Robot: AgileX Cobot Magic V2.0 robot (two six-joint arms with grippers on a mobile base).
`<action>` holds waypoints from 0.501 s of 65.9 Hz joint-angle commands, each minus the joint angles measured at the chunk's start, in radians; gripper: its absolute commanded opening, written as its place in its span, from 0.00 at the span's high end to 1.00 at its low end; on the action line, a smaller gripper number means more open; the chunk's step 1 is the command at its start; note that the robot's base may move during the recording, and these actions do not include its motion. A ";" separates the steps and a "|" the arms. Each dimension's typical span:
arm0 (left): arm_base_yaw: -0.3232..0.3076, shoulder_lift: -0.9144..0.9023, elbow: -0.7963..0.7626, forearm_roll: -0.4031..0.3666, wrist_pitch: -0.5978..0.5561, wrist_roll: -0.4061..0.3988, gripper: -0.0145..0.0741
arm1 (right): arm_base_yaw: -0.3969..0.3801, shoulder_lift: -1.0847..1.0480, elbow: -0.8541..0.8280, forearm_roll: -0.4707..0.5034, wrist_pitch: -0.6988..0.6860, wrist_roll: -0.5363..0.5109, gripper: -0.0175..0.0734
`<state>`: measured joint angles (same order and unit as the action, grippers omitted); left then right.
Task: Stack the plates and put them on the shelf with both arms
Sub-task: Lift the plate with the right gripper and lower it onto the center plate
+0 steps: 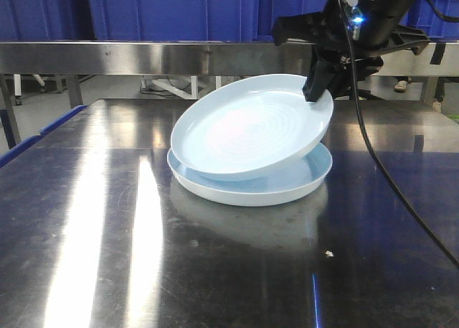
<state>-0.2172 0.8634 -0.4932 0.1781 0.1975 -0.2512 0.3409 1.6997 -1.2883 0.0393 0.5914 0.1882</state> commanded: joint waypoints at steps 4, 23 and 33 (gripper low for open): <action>-0.001 -0.008 -0.028 0.002 -0.083 -0.009 0.74 | 0.000 -0.046 -0.038 0.003 -0.060 -0.003 0.75; -0.001 -0.008 -0.028 0.002 -0.083 -0.009 0.74 | 0.000 -0.046 -0.038 0.003 -0.060 -0.003 0.75; -0.001 -0.008 -0.028 0.002 -0.083 -0.009 0.74 | 0.000 -0.046 -0.038 0.003 -0.060 -0.003 0.67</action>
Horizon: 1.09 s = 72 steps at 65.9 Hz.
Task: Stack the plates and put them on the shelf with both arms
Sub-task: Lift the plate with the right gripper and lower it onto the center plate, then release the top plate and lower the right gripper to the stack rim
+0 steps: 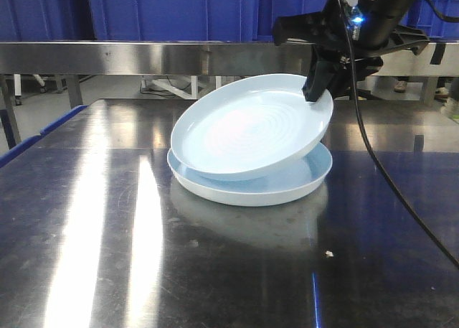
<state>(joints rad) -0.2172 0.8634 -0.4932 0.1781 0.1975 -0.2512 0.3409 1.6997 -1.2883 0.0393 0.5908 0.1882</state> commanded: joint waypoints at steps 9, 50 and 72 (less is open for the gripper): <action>-0.001 -0.008 -0.028 0.002 -0.083 -0.009 0.74 | 0.000 -0.043 -0.038 0.003 -0.059 -0.003 0.62; -0.001 -0.008 -0.028 0.002 -0.083 -0.009 0.74 | 0.000 0.005 -0.038 0.003 -0.056 -0.003 0.33; -0.001 -0.008 -0.028 0.002 -0.083 -0.009 0.74 | 0.000 0.005 -0.038 0.003 -0.050 -0.003 0.32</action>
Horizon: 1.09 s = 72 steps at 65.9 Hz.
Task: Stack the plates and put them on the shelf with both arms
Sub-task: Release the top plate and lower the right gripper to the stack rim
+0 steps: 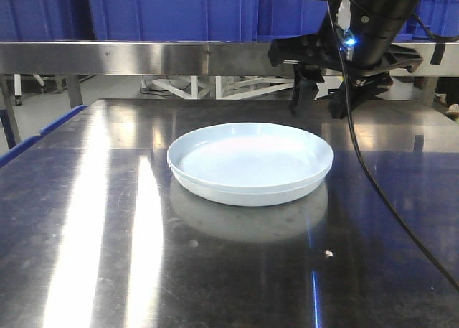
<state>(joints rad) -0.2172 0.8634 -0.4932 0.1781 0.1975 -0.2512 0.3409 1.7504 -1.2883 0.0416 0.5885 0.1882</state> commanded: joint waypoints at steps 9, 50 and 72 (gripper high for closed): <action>-0.001 -0.008 -0.028 0.002 -0.083 -0.009 0.74 | 0.000 -0.040 -0.038 0.001 -0.027 -0.003 0.32; -0.001 -0.008 -0.028 0.002 -0.083 -0.009 0.74 | 0.000 0.037 -0.038 0.001 0.016 -0.003 0.32; -0.001 -0.008 -0.028 0.002 -0.083 -0.009 0.74 | 0.000 0.063 -0.038 0.001 0.030 -0.003 0.32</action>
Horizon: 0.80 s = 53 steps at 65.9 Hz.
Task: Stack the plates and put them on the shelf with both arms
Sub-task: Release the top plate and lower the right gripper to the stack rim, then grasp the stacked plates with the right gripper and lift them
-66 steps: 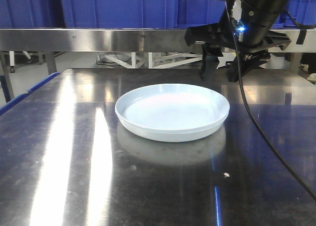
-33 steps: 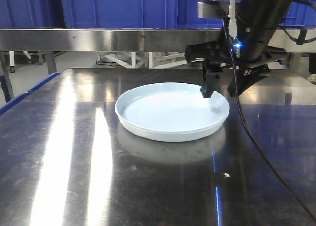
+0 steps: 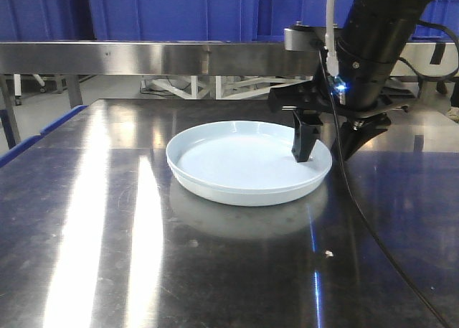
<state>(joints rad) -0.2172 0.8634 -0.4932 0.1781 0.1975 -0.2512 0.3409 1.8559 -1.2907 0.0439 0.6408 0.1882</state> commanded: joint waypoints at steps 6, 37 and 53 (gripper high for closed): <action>-0.001 -0.008 -0.028 0.002 -0.083 -0.009 0.74 | 0.000 -0.043 -0.036 -0.001 -0.024 -0.003 0.32; -0.001 -0.008 -0.028 0.002 -0.083 -0.009 0.74 | 0.000 -0.103 -0.036 -0.018 -0.066 -0.003 0.75; -0.001 -0.008 -0.028 0.002 -0.083 -0.009 0.74 | -0.005 -0.263 -0.037 -0.021 -0.103 -0.003 0.75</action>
<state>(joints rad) -0.2172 0.8634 -0.4932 0.1781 0.1975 -0.2512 0.3409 1.7031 -1.3002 0.0334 0.6061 0.1945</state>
